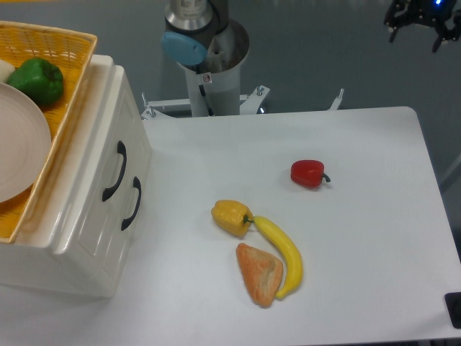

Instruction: Slide open the top white drawer

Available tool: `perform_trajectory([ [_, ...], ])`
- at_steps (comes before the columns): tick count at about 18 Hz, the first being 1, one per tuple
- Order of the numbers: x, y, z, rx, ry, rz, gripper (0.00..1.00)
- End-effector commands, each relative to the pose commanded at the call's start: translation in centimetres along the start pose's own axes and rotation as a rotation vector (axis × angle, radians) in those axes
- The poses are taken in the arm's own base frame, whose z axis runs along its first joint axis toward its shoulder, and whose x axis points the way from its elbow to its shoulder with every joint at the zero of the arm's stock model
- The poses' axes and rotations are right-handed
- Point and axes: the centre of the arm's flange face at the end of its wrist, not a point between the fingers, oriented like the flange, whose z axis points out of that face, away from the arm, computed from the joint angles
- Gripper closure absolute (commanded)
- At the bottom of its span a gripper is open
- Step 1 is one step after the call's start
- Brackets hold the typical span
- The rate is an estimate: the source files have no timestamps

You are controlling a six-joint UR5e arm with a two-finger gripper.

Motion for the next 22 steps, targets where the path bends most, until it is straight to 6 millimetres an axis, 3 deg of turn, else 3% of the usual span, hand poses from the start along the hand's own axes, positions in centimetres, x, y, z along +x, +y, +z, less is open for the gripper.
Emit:
perform_trajectory([
  [7, 0.7, -1.9, -0.4, 0.008, -0.006, 0.034, 0.00],
  [11, 1.4, -1.9, -1.1, 0.007, -0.020, 0.032, 0.00],
  [22, 1.9, -1.5, 0.5, 0.008, 0.019, -0.001, 0.00],
])
